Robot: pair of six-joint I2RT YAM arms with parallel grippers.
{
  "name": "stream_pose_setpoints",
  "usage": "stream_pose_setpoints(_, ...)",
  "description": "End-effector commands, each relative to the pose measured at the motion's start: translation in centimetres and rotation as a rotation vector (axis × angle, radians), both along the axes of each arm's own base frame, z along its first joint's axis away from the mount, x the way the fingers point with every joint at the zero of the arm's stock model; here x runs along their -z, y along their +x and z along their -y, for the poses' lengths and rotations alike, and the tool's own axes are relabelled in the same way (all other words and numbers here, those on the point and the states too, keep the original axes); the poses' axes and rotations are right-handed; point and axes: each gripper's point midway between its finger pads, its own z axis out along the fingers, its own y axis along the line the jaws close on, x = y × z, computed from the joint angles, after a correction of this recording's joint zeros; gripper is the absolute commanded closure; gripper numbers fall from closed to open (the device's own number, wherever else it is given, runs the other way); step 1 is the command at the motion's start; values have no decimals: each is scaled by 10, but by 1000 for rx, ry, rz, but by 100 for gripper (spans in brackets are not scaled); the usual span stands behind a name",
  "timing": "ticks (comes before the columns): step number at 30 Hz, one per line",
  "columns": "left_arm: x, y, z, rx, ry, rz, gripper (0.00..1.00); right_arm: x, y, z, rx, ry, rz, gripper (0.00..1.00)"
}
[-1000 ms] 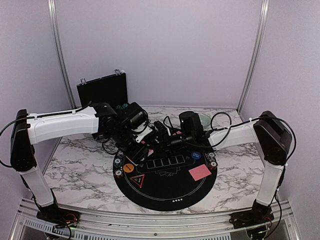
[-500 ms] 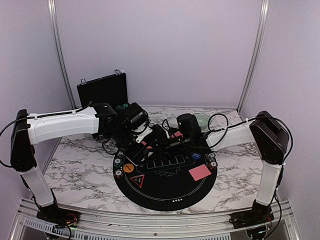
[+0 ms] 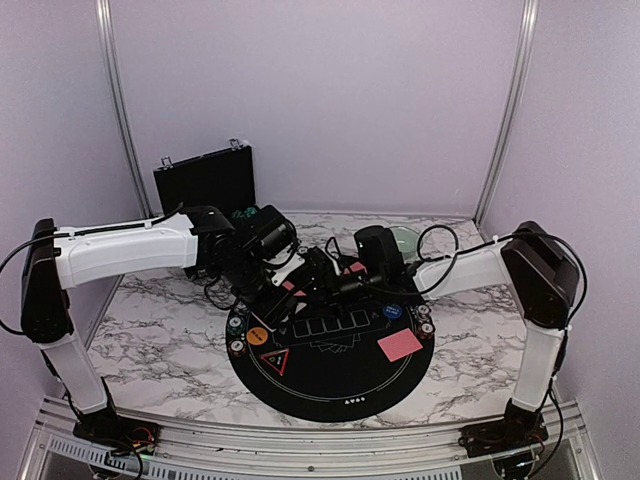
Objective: Distribute texas hold em gaming equipment
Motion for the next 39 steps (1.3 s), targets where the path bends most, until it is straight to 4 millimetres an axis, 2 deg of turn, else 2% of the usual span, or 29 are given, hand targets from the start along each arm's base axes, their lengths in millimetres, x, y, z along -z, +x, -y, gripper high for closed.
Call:
stream_pose_setpoints(1, -19, 3, 4, 6, -41, 43, 50, -1, 8, 8, 38, -28, 13, 30)
stream_pose_setpoints(39, -15, 3, 2, 6, -28, 40, 50, -27, 12, 14, 53, 2, 55, 31)
